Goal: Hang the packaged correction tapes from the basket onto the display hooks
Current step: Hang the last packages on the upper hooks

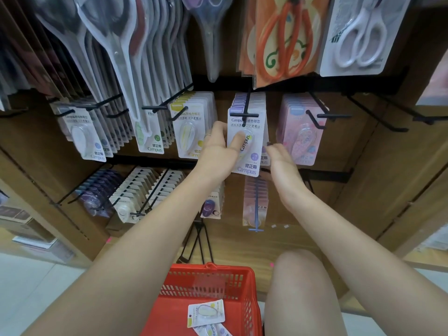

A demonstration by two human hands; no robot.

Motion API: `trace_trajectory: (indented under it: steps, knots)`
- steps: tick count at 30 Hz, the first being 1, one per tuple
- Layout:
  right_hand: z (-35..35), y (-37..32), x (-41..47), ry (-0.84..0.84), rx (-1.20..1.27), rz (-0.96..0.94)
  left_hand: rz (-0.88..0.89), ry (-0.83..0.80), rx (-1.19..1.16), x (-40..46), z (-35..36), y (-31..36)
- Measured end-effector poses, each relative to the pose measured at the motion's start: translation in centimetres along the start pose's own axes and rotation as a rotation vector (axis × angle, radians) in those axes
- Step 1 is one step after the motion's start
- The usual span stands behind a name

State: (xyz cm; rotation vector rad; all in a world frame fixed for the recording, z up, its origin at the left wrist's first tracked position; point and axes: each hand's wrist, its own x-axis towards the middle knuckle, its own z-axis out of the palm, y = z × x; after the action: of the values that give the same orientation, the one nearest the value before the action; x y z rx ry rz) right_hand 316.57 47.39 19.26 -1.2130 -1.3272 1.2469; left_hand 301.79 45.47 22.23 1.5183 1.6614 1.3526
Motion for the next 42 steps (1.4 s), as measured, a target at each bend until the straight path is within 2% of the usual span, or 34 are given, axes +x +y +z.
trace_trajectory:
  steps: [8,15,17,20,23,28,32,35,38,40,42]
  knots:
    - [0.3,0.1,-0.7,0.023,-0.24,-0.149,0.008,-0.089,-0.067,-0.1,0.0,-0.6]
    - [0.4,0.4,-0.6,-0.022,-0.341,-0.15,0.046,-0.12,-0.063,-0.8,0.3,-0.7]
    - [0.4,0.5,-1.0,-0.015,-0.494,-0.194,0.049,-0.129,-0.069,-1.1,0.5,-1.0]
    - [0.6,0.6,-1.3,0.134,-0.722,-0.332,0.024,-0.132,-0.087,-1.0,0.8,-1.3]
    - [0.9,0.4,-1.2,0.164,-0.687,-0.42,-0.008,-0.124,-0.136,-0.5,1.0,-1.1]
    - [1.6,0.9,-0.5,0.061,-0.513,-0.355,-0.026,-0.161,-0.189,-0.2,1.0,-1.5]
    - [1.4,1.1,-0.7,0.052,-0.483,-0.343,-0.003,-0.176,-0.192,-0.6,0.4,-1.6]
    - [1.5,1.5,-1.9,0.111,-0.495,-0.311,-0.003,-0.2,-0.16,-1.5,-0.5,-1.7]
    - [1.9,2.7,-4.9,0.266,-0.456,-0.349,-0.043,-0.183,-0.039,-4.1,-2.2,-3.1]
    - [2.8,4.4,-7.5,0.363,-0.371,-0.442,-0.048,-0.112,0.022,-6.9,-3.3,-4.9]
    - [4.4,6.8,-10.0,0.343,-0.3,-0.494,-0.023,-0.004,0.076,-10.1,-4.3,-7.6]
